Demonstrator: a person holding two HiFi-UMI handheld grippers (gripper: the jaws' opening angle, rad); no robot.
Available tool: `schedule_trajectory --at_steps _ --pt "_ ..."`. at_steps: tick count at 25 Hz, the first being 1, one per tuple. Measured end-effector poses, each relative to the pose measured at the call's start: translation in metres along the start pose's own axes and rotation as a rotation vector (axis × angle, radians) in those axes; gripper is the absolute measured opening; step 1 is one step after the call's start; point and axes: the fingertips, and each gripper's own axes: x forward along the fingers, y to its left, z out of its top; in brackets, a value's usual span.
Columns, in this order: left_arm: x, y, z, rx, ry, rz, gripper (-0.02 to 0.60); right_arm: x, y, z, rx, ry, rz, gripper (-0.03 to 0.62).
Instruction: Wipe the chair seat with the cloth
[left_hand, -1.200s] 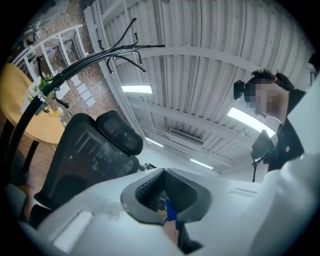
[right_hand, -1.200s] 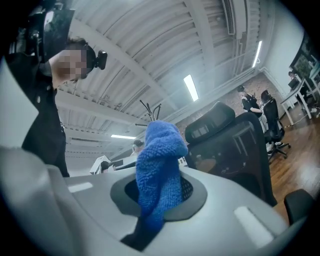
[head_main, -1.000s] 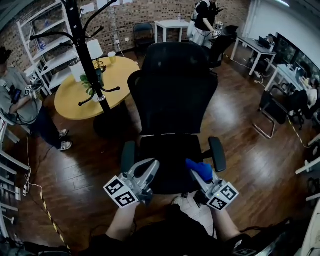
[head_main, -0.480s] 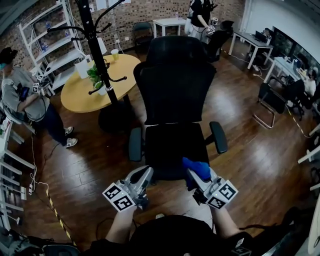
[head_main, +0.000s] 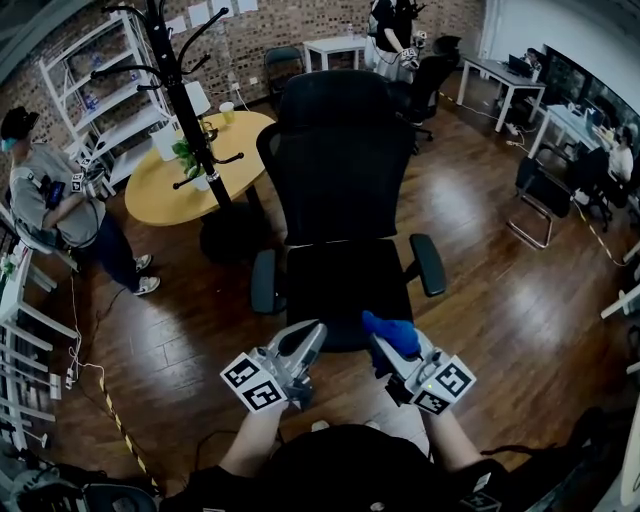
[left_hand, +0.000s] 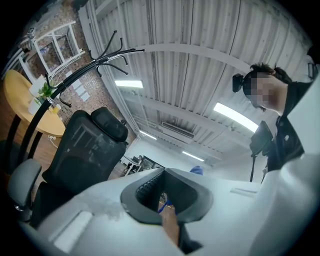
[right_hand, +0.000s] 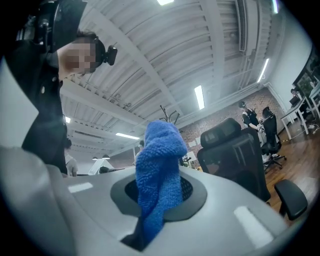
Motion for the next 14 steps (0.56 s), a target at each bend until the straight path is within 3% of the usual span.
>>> schedule_trajectory --at_steps 14 --pt "0.0 -0.014 0.0 0.011 0.008 -0.026 -0.008 0.006 0.018 0.001 -0.019 0.007 0.038 0.035"
